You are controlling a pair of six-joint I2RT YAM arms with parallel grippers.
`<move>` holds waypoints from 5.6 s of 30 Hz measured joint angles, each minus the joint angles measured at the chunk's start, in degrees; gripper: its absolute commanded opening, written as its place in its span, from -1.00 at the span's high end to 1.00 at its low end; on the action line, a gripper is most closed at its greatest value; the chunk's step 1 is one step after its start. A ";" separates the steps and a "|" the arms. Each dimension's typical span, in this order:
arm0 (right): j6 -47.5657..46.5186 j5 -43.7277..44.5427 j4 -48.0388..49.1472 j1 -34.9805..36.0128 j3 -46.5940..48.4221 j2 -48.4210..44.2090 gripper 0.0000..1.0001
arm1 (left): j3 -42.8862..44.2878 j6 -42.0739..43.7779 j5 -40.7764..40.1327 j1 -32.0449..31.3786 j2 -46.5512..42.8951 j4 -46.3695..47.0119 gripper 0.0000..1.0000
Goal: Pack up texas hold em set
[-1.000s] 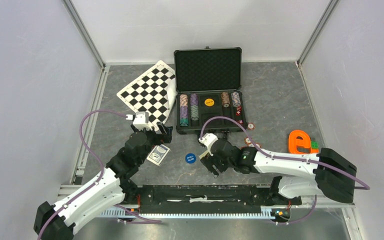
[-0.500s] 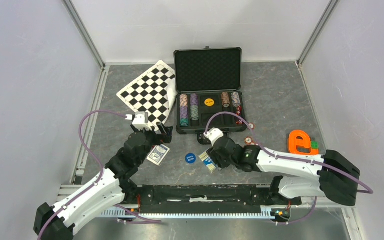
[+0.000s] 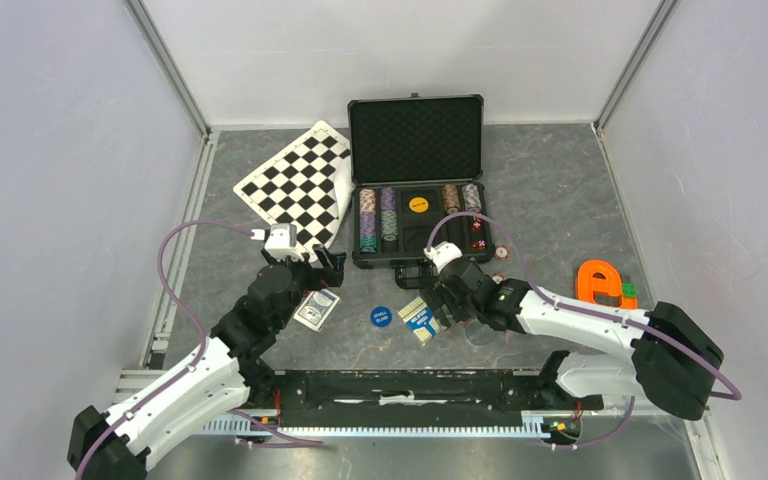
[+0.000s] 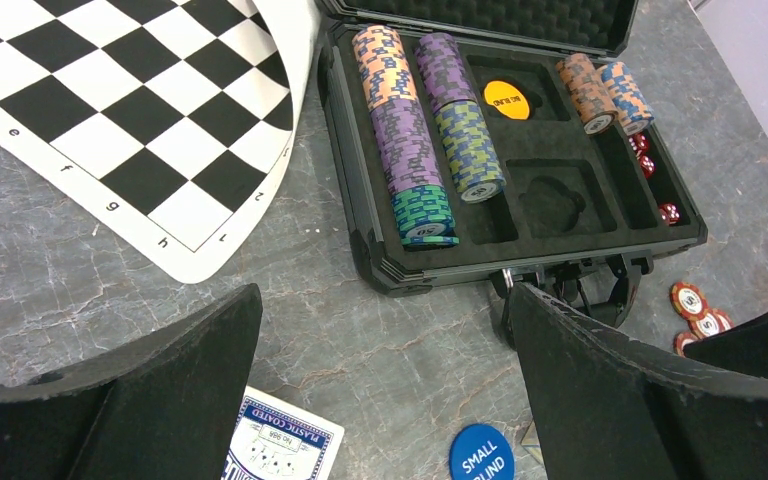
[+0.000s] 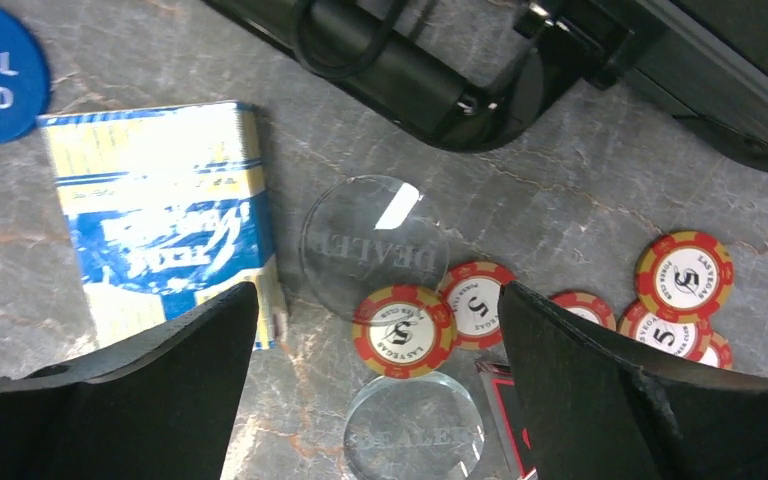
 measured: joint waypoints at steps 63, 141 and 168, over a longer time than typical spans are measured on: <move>-3.04 -10.49 -16.04 12.52 44.33 43.43 0.23 | -4.26 -21.77 -28.33 8.35 -18.93 -19.87 -0.99; -12.85 -10.01 -18.53 -16.81 52.30 42.97 -0.47 | -5.44 -20.13 -26.58 8.35 -17.38 -16.33 -0.99; -13.07 -15.63 -15.74 -17.53 51.01 40.28 0.81 | -5.62 -19.82 -26.53 8.35 -17.27 -15.15 -0.99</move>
